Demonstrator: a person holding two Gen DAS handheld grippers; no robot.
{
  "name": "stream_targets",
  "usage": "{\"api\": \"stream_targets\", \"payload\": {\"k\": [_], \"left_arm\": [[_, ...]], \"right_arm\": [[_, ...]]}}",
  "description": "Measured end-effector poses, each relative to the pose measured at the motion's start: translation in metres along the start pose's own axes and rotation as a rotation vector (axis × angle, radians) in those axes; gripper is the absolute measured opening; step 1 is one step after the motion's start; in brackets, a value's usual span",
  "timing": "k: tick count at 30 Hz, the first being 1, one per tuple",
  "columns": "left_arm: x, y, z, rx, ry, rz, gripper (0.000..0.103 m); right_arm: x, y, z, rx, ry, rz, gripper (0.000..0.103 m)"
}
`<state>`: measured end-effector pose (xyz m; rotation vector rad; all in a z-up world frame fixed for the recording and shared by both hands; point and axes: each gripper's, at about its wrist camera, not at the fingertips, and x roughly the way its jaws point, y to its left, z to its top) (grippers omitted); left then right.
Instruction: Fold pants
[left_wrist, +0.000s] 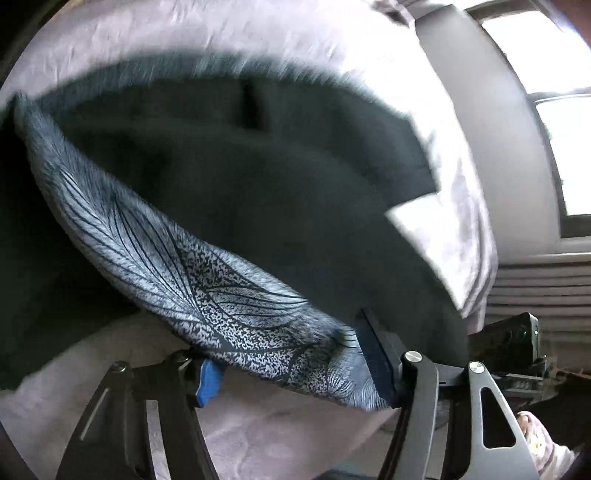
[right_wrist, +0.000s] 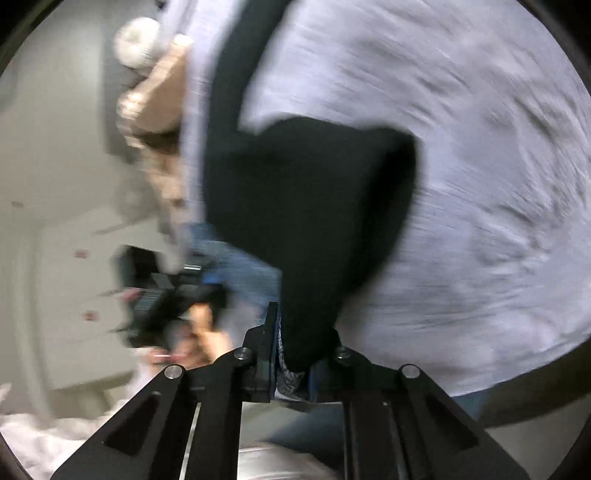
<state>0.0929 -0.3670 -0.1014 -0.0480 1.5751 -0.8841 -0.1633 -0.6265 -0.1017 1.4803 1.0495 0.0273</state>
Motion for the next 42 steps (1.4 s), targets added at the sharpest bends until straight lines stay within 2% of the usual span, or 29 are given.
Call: {"api": "stream_targets", "payload": {"k": [4,7,10,12,14,15,16,17,18,21,24,26,28,30,35,36,37,38,40,42], "left_arm": [[-0.029,-0.018,0.026,0.033,-0.104,-0.026,0.066],[-0.035,-0.028,0.065,0.074,-0.165,0.014,0.066],[-0.037,-0.031,0.098,0.094,-0.217,0.061,0.069],[-0.037,-0.032,0.126,0.090,-0.237,0.073,0.080],[-0.037,-0.031,0.143,0.085,-0.239,0.078,0.080],[-0.035,-0.032,0.150,0.087,-0.239,0.083,0.080],[-0.037,-0.030,0.156,0.089,-0.248,0.093,0.080],[-0.039,-0.026,0.158,0.085,-0.255,0.100,0.080],[-0.039,-0.021,0.162,0.073,-0.255,0.103,0.080],[-0.040,-0.008,0.163,0.036,-0.252,0.119,0.080],[-0.050,0.005,0.150,0.028,-0.261,0.159,0.080],[-0.052,0.013,0.135,0.023,-0.270,0.227,0.080],[-0.051,0.026,0.118,0.009,-0.274,0.315,0.080],[-0.048,0.047,0.100,-0.033,-0.263,0.407,0.080],[-0.040,0.098,0.074,-0.158,-0.224,0.500,0.080],[-0.038,0.105,0.071,-0.171,-0.214,0.514,0.080],[-0.037,0.110,0.069,-0.181,-0.202,0.519,0.080],[-0.039,0.115,0.066,-0.189,-0.193,0.507,0.080],[-0.045,0.117,0.059,-0.177,-0.187,0.449,0.080],[-0.050,0.116,0.052,-0.126,-0.177,0.434,0.080]], "right_arm": [[-0.016,0.035,0.024,0.016,-0.047,0.149,0.013],[-0.027,0.055,0.061,0.047,-0.124,0.208,0.013],[-0.034,0.068,0.111,0.077,-0.211,0.182,0.018],[-0.031,0.077,0.145,0.098,-0.244,0.146,0.019],[-0.023,0.084,0.175,0.110,-0.260,0.122,0.024],[-0.020,0.090,0.187,0.103,-0.269,0.092,0.038],[-0.019,0.094,0.198,0.092,-0.283,0.057,0.072],[-0.019,0.098,0.209,0.081,-0.300,0.015,0.088],[-0.018,0.102,0.218,0.068,-0.319,-0.020,0.095],[-0.022,0.112,0.231,0.018,-0.333,-0.054,0.095],[-0.032,0.113,0.221,-0.056,-0.314,-0.119,0.093],[-0.030,0.104,0.202,-0.105,-0.275,-0.174,0.088],[-0.011,0.099,0.188,-0.151,-0.219,-0.217,0.072],[0.010,0.090,0.183,-0.178,-0.173,-0.238,0.067],[0.059,0.080,0.194,-0.242,-0.187,-0.245,0.065],[0.066,0.079,0.200,-0.231,-0.196,-0.245,0.050],[0.070,0.078,0.203,-0.212,-0.198,-0.255,0.010],[0.071,0.079,0.203,-0.196,-0.191,-0.255,0.008],[0.054,0.085,0.189,-0.190,-0.193,-0.186,0.008],[0.034,0.089,0.167,-0.229,-0.177,-0.189,0.008]]}}
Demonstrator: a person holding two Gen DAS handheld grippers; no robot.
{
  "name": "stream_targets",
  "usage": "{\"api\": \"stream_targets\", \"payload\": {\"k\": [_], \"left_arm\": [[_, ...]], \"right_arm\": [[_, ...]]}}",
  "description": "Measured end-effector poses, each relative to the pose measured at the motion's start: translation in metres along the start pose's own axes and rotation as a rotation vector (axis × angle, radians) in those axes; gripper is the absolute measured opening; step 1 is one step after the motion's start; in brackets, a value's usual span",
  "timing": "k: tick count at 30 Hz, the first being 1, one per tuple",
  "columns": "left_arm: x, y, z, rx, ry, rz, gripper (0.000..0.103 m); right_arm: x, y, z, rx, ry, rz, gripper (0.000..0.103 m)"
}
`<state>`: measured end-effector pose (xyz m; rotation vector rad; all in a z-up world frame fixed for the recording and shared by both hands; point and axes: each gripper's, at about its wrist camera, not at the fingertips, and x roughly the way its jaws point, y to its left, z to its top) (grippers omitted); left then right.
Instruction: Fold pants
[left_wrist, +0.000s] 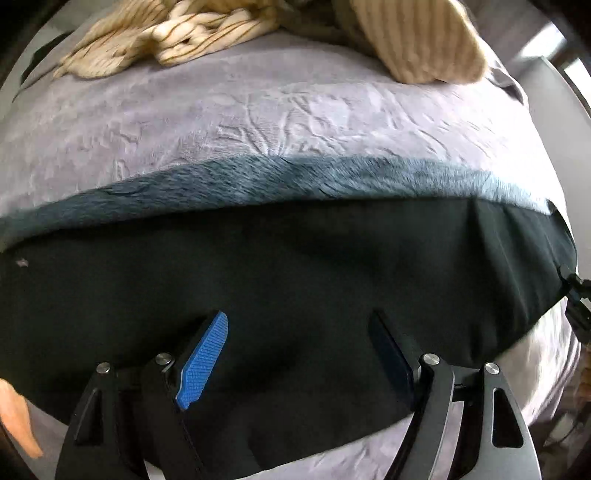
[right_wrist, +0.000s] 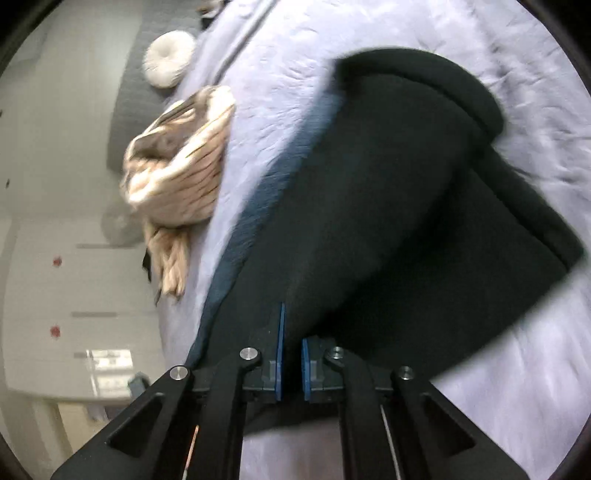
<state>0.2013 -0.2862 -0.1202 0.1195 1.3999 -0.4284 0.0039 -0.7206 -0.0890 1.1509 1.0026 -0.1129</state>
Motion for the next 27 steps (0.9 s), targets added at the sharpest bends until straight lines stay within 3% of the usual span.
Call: {"api": "stream_targets", "payload": {"k": [4,7,9,10,13,17,19,21,23,27], "left_arm": [[0.010,0.003,-0.008,0.024,0.038,0.023,0.080],[0.016,-0.008,-0.013,0.082,0.043,0.084,0.080],[0.014,-0.014,-0.014,0.096,0.053,0.075,0.080],[0.011,-0.016,-0.013,0.090,0.052,0.063,0.080],[-0.007,-0.030,-0.002,0.069,-0.016,0.019,0.080],[-0.003,-0.057,0.024,0.070,-0.082,-0.004,0.080],[0.018,-0.071,0.039,0.060,-0.081,0.030,0.080],[0.043,-0.083,0.053,0.039,-0.069,0.081,0.080],[0.054,-0.078,0.068,-0.019,-0.098,0.097,0.089],[0.057,-0.065,0.098,-0.108,-0.127,0.112,0.091]], "right_arm": [[0.004,-0.032,-0.018,-0.038,0.082,-0.128,0.009],[0.012,-0.070,-0.018,0.102,0.111,-0.039,0.013],[-0.002,-0.068,-0.020,0.135,0.086,-0.063,0.020],[-0.010,-0.063,-0.022,0.114,0.077,-0.111,0.028],[-0.048,-0.030,-0.025,-0.055,-0.021,-0.220,0.028],[-0.064,0.011,-0.003,-0.287,-0.116,-0.356,0.028],[-0.052,0.009,0.010,-0.314,-0.117,-0.420,0.041],[-0.030,-0.003,0.024,-0.292,-0.092,-0.469,0.042],[-0.010,-0.018,0.032,-0.257,-0.064,-0.492,0.041],[-0.013,-0.022,0.040,-0.310,-0.107,-0.519,0.040]]}}
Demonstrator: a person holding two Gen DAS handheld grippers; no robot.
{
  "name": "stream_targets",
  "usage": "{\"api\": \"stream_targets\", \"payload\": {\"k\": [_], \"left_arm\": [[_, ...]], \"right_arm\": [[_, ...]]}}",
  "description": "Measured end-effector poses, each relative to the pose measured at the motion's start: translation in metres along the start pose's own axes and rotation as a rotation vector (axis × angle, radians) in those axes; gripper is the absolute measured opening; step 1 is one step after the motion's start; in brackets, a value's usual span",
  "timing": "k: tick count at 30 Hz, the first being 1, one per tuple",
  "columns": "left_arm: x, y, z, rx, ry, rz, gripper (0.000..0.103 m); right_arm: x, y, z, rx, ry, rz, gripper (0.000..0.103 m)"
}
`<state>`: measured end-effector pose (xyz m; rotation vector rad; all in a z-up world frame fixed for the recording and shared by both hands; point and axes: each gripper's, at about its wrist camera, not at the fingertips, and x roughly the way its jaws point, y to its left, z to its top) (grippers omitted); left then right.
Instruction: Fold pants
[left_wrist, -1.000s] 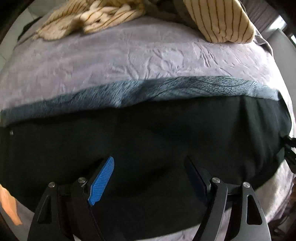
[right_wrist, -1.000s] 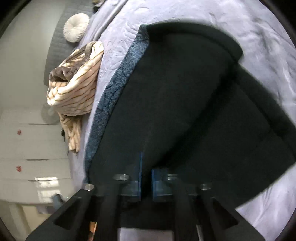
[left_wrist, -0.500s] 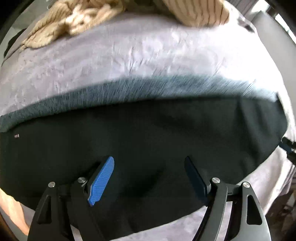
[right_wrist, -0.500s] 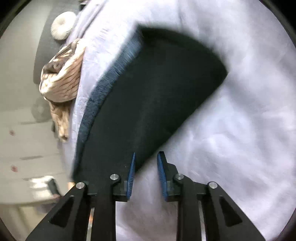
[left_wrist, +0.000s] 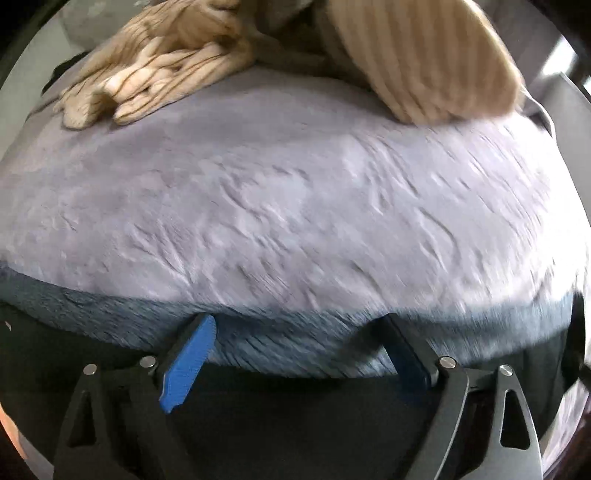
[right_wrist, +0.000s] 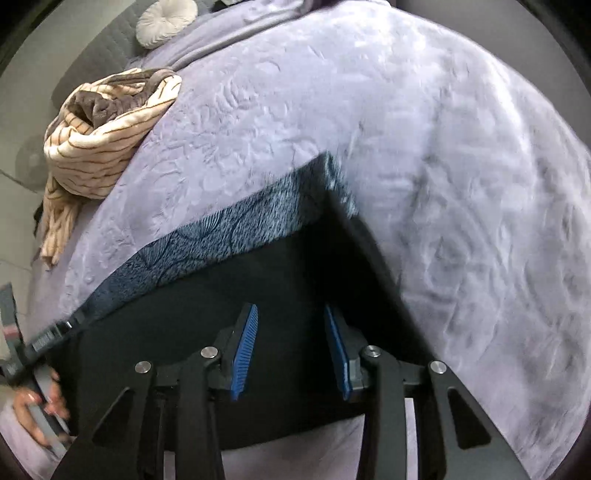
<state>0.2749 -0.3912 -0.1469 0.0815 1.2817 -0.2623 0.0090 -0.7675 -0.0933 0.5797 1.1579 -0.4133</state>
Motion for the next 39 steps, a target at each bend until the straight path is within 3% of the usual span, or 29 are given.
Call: {"api": "stream_targets", "payload": {"k": [3,6,9,11,14,19,20,22,23,25,30,31,33,35,38,39], "left_arm": [[-0.011,0.016,0.009,-0.028,-0.006,0.025,0.091],[-0.031,0.033,0.001,0.029,-0.012,0.071,0.091],[-0.052,0.066,-0.031,0.066,0.007,0.132,0.091],[-0.057,0.092,-0.047,0.051,0.032,0.153,0.091],[-0.066,0.133,-0.067,0.013,0.047,0.184,0.091],[-0.078,0.212,-0.080,-0.023,0.006,0.268,0.091],[-0.078,0.232,-0.080,-0.011,-0.013,0.328,0.091],[-0.073,0.258,-0.082,-0.005,-0.022,0.379,0.091],[-0.071,0.275,-0.086,-0.019,-0.015,0.361,0.092],[-0.066,0.301,-0.093,-0.039,0.006,0.308,0.103],[-0.053,0.316,-0.089,-0.004,0.018,0.209,0.103],[-0.051,0.316,-0.088,0.006,0.016,0.207,0.103],[-0.048,0.316,-0.085,0.024,0.013,0.196,0.103],[-0.048,0.318,-0.084,0.033,0.010,0.183,0.103],[-0.047,0.320,-0.086,0.046,-0.003,0.177,0.103],[-0.048,0.320,-0.087,0.047,-0.008,0.178,0.103]], "right_arm": [[-0.004,-0.005,0.002,0.024,0.008,0.001,0.041],[-0.016,0.005,-0.003,0.046,0.013,-0.010,0.045],[-0.032,0.018,-0.022,0.070,0.036,0.049,0.056],[-0.036,0.033,-0.038,0.090,0.059,0.107,0.057],[-0.032,0.071,-0.068,0.105,0.131,0.276,0.058],[0.008,0.179,-0.136,0.077,0.357,0.617,0.058],[0.021,0.203,-0.151,0.080,0.404,0.650,0.058],[0.042,0.237,-0.171,0.085,0.452,0.678,0.058],[0.052,0.249,-0.179,0.101,0.468,0.687,0.058],[0.076,0.271,-0.196,0.168,0.496,0.701,0.058],[0.090,0.291,-0.204,0.237,0.460,0.680,0.057],[0.090,0.293,-0.204,0.244,0.455,0.673,0.046],[0.090,0.291,-0.201,0.250,0.453,0.620,0.010],[0.079,0.292,-0.198,0.245,0.425,0.632,0.010],[0.072,0.299,-0.207,0.133,0.412,0.537,0.009],[0.075,0.294,-0.207,0.146,0.424,0.532,0.015]]}}
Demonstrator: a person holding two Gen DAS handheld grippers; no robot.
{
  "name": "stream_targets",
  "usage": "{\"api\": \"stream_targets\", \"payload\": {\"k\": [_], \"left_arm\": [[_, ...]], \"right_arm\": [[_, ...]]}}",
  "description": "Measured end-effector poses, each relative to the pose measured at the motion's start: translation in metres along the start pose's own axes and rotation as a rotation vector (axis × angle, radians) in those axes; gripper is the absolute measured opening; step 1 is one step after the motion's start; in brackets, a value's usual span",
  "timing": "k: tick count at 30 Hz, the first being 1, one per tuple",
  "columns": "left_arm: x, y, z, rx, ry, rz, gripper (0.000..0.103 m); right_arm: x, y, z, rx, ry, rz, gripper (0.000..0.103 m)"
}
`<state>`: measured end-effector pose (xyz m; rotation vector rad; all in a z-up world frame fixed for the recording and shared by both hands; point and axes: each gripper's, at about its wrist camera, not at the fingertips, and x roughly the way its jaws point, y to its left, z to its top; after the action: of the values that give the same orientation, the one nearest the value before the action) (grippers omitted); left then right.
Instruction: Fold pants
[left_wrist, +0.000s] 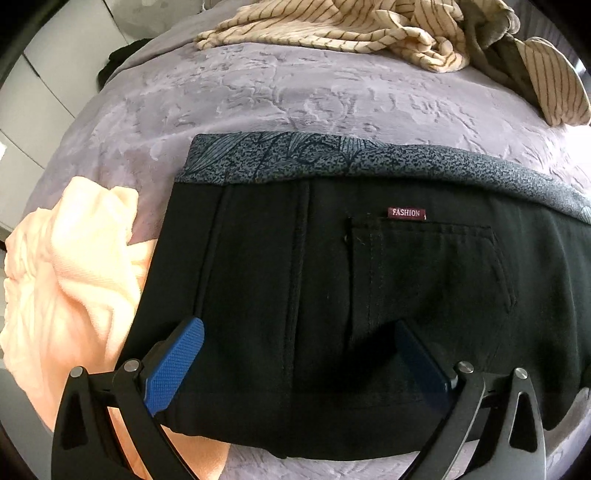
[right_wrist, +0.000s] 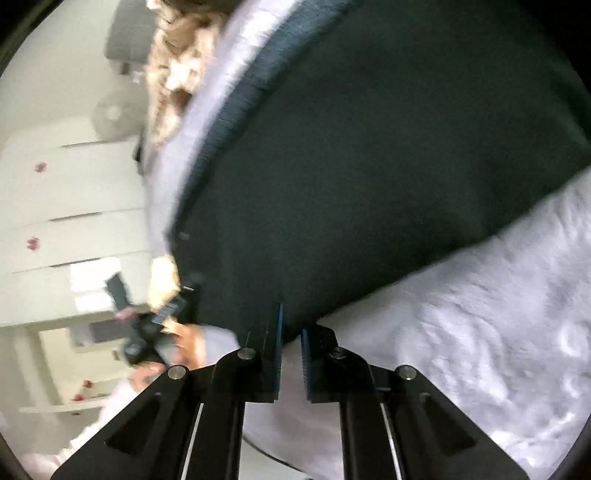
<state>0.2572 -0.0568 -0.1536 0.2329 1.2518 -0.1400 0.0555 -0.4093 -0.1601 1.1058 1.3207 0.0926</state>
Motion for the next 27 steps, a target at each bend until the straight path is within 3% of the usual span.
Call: {"api": "stream_targets", "payload": {"k": [2,4,5,8,10,13,16,18,20,23,24,27], "left_arm": [[-0.002,-0.002,-0.003,-0.002,-0.001,0.001,0.103],[-0.002,-0.002,-0.002,-0.001,-0.005,0.000,0.103],[-0.002,-0.002,-0.002,0.000,-0.007,0.000,0.103],[-0.002,-0.002,-0.001,-0.001,-0.005,0.000,0.103],[-0.005,-0.004,-0.002,-0.001,-0.003,-0.001,0.103],[-0.004,-0.004,-0.002,0.008,-0.008,-0.009,0.103],[-0.005,-0.004,-0.003,0.013,-0.009,-0.011,0.103],[-0.013,-0.003,0.002,-0.001,0.019,-0.014,0.103],[-0.024,-0.001,0.008,-0.012,0.009,-0.053,0.103],[-0.040,-0.004,0.024,-0.013,-0.063,-0.087,0.103],[-0.039,-0.006,0.032,-0.018,-0.069,-0.085,0.103],[-0.021,-0.011,0.052,-0.062,-0.055,-0.067,0.103]], "right_arm": [[0.000,-0.010,-0.006,0.057,0.027,0.045,0.026],[0.001,-0.002,-0.011,0.013,0.037,0.056,0.060],[0.002,0.000,-0.009,-0.006,0.037,0.062,0.063],[0.020,0.004,-0.003,-0.006,0.041,0.074,0.061],[0.028,0.003,0.005,0.035,0.051,0.093,0.021],[0.021,0.020,0.004,-0.061,0.055,0.038,0.018],[0.022,0.007,-0.005,-0.062,0.095,-0.104,0.018],[0.016,0.000,-0.009,0.002,0.130,-0.075,0.022],[0.001,0.016,-0.013,-0.073,0.149,-0.074,0.025],[-0.019,0.066,-0.001,-0.296,0.081,-0.095,0.025],[-0.018,0.077,0.006,-0.330,0.059,-0.123,0.030],[-0.001,0.110,0.045,-0.454,-0.051,-0.261,0.060]]}}
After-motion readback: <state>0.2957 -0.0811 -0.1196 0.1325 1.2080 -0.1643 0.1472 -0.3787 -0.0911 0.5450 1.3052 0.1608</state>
